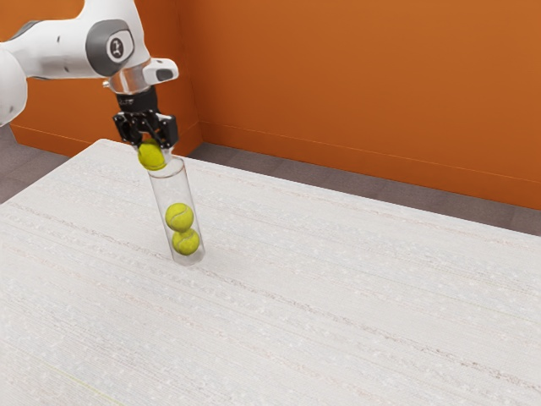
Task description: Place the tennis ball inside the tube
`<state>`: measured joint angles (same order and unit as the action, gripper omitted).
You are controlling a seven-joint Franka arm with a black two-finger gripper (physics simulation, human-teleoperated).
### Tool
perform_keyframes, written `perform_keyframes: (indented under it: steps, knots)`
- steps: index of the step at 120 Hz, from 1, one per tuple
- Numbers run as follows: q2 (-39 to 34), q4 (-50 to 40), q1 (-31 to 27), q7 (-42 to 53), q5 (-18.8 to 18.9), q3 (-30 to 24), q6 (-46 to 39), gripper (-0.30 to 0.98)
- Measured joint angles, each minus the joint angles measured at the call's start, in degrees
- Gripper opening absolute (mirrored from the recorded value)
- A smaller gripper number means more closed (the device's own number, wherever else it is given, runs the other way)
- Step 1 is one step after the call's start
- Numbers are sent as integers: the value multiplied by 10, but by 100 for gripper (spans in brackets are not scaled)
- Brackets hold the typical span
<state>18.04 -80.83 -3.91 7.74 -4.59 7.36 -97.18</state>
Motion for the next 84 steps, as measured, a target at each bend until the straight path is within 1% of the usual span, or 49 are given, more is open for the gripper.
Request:
perform_keyframes:
  steps: [21, 48, 68, 76, 84]
  knots:
    - [31, 41, -9, 28, -12, 1, 4, 37]
    - [46, 55, -15, 56, -25, 3, 3, 39]
    - [46, 54, -14, 69, -42, 4, 2, 54]
    - [17, 39, -11, 73, -46, 4, 2, 58]
    - [-39, -16, -1, 77, -47, 4, 2, 61]
